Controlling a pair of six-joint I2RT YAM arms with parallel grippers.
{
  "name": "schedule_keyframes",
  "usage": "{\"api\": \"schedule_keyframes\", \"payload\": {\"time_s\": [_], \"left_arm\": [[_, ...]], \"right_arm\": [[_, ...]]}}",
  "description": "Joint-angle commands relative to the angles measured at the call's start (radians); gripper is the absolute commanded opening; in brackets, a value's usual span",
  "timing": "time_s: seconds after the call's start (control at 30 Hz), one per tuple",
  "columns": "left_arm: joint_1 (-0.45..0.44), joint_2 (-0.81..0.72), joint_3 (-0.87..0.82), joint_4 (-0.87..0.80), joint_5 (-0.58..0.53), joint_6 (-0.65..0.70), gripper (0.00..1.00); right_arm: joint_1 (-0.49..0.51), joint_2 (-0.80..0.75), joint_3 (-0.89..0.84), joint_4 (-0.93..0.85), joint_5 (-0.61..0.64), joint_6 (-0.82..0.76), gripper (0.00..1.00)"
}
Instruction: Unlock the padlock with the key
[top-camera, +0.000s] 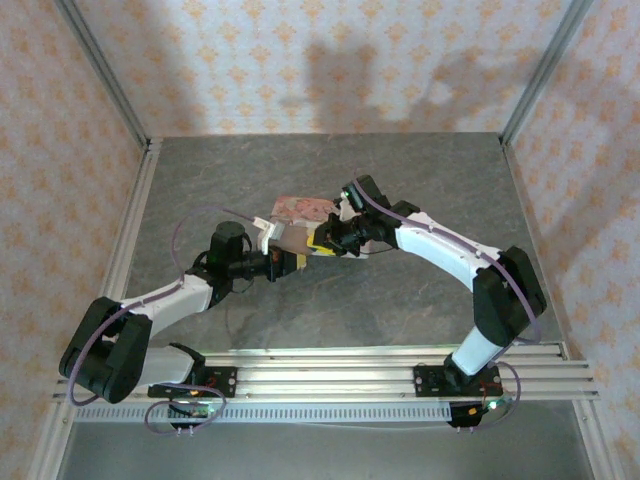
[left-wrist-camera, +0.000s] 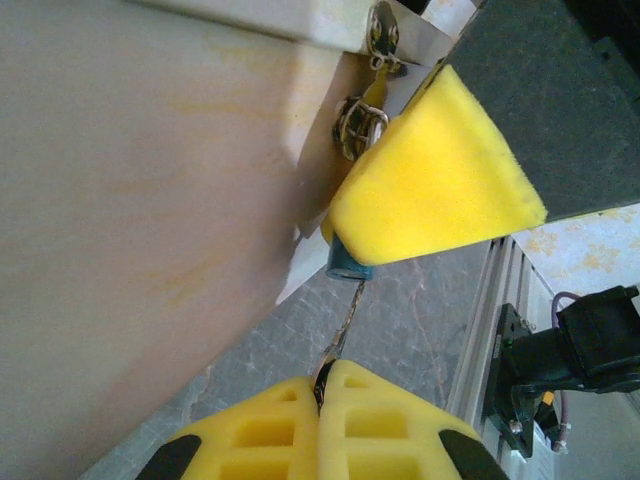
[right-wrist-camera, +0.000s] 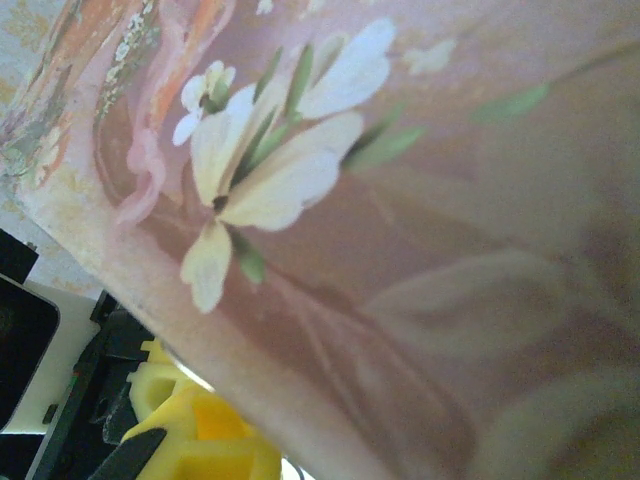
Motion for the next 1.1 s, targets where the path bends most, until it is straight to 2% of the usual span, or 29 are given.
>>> {"api": "schedule_keyframes", "payload": {"time_s": [0.0,1.07], "left_arm": [[-0.008,0.016,0.029,0.006,-0.032,-0.009,0.0],[-0.002,-0.029,0.003,0.07,-0.035,-0.05,0.0]], "right_arm": [[-0.001,-0.045,0.004,0.06,-0.03,-0.013,0.0],[-0.001,-0.031,-0.007,0.094,-0.03,0.01,0.0]]}}
